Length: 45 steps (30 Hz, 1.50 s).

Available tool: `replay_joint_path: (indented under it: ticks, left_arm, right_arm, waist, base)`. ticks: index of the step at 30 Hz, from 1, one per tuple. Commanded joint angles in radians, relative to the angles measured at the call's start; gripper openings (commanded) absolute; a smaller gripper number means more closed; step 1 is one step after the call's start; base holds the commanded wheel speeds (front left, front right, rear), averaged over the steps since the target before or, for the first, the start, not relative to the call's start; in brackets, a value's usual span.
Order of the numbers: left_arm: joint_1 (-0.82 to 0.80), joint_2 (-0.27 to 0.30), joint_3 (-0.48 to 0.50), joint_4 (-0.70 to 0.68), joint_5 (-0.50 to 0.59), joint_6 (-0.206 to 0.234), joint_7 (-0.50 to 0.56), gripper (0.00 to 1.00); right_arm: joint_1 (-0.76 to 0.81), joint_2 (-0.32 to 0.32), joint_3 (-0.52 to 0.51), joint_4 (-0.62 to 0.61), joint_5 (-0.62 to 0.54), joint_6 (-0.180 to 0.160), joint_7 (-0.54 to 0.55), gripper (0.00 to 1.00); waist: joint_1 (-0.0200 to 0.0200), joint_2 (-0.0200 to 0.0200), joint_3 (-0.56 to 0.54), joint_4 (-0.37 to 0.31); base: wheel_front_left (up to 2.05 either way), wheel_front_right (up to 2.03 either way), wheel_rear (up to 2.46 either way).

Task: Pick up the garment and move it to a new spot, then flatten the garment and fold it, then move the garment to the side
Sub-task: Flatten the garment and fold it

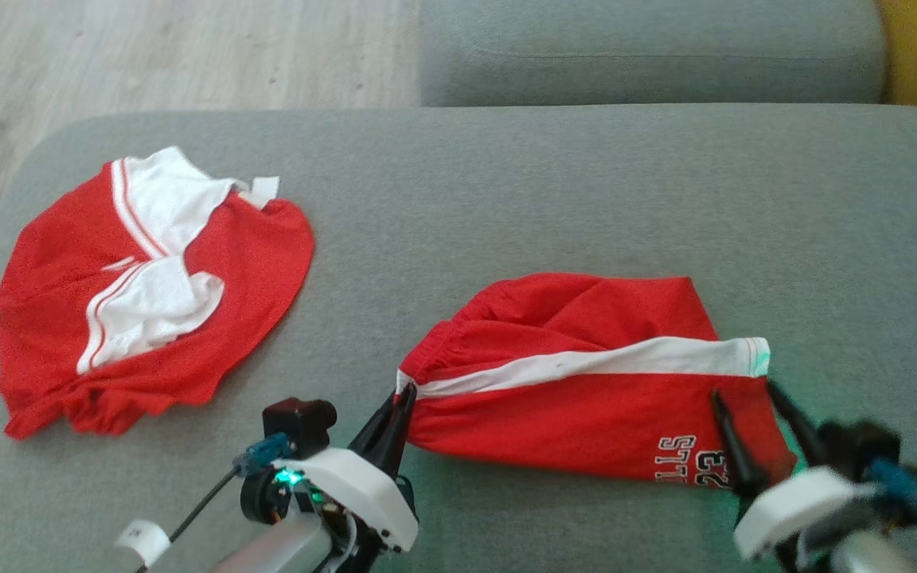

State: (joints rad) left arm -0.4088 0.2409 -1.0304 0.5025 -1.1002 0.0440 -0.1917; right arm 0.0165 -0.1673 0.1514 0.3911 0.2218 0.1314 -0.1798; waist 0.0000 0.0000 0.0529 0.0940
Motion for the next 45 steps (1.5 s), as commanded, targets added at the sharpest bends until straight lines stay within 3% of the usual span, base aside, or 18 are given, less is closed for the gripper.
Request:
replay_joint_path:
  ticks: [1, 8, 17, 18, 19, 21, 22, 23, 24, 35, 41, 45]
  left_arm:
    - [-0.024, 0.011, 0.039, -0.026, 0.002, 0.002, -0.016, 0.00]
    - [-0.031, -0.006, 0.030, -0.020, 0.011, -0.005, -0.022, 0.00]
    - [-0.033, -0.012, 0.025, -0.010, 0.013, -0.011, -0.024, 0.00]
    - [-0.035, -0.012, 0.025, -0.009, 0.013, -0.011, -0.023, 0.00]
    - [-0.035, -0.012, 0.025, -0.009, 0.013, -0.011, -0.023, 0.00]
    - [-0.039, -0.012, 0.024, -0.007, 0.014, -0.013, -0.022, 0.00]
    - [-0.042, -0.012, 0.024, -0.006, 0.014, -0.012, -0.021, 0.00]
    - [-0.045, -0.012, 0.024, -0.004, 0.015, -0.012, -0.020, 0.00]
    - [-0.048, -0.012, 0.024, -0.002, 0.015, -0.012, -0.019, 0.00]
    - [-0.166, -0.005, 0.081, -0.051, 0.007, -0.051, -0.024, 0.00]
    - [-0.453, -0.001, 0.162, -0.116, 0.001, -0.105, 0.046, 0.00]
    - [-0.689, 0.004, 0.205, -0.088, 0.042, -0.130, 0.070, 0.00]
  right_arm:
    - [-0.078, -0.046, 0.030, -0.002, 0.030, -0.001, 0.039, 1.00]
    - [-0.166, -0.138, 0.090, 0.053, 0.246, -0.001, 0.137, 1.00]
    - [-0.196, -0.216, 0.161, 0.058, 0.467, -0.001, 0.171, 1.00]
    - [-0.199, -0.221, 0.171, 0.057, 0.491, -0.001, 0.178, 0.92]
    - [-0.199, -0.221, 0.171, 0.057, 0.491, -0.001, 0.178, 0.92]
    - [-0.209, -0.234, 0.191, 0.057, 0.533, -0.001, 0.190, 0.63]
    - [-0.215, -0.241, 0.200, 0.058, 0.548, -0.001, 0.191, 0.38]
    - [-0.220, -0.245, 0.208, 0.059, 0.564, -0.001, 0.191, 0.05]
    - [-0.226, -0.251, 0.214, 0.062, 0.577, -0.001, 0.190, 0.00]
    - [-0.354, -0.339, 0.246, 0.011, 0.615, -0.001, 0.060, 0.00]
    - [-0.594, -0.407, 0.206, -0.054, 0.582, -0.001, 0.010, 0.00]
    - [-0.804, -0.430, 0.184, -0.058, 0.510, -0.001, -0.013, 0.00]
  waist:
    - [0.0000, 0.0000, 0.014, 0.027]
    - [0.0000, 0.0000, 0.031, 0.060]
    - [0.0000, 0.0000, 0.036, 0.072]
    - [0.0000, 0.0000, 0.038, 0.072]
    - [0.0000, 0.0000, 0.038, 0.072]
    - [0.0000, 0.0000, 0.044, 0.073]
    - [0.0000, 0.0000, 0.047, 0.073]
    - [0.0000, 0.0000, 0.050, 0.073]
    - [0.0000, 0.0000, 0.053, 0.073]
    - [0.0000, 0.0000, 0.086, 0.030]
    - [0.0000, 0.0000, 0.172, -0.040]
    - [0.0000, 0.0000, 0.240, -0.087]
  base:
    - [0.00, 0.00, 0.00]
    - [0.00, 0.00, 0.00]
    - [0.00, 0.00, 0.00]
    - [0.00, 0.00, 0.00]
    - [0.00, 0.00, 0.00]
    - [0.00, 0.00, 0.00]
    - [0.00, 0.00, 0.00]
    - [0.00, 0.00, 0.00]
    - [0.00, 0.00, 0.00]
    - [0.00, 0.00, 0.00]
    - [0.00, 0.00, 0.00]
    - [0.00, 0.00, 0.00]
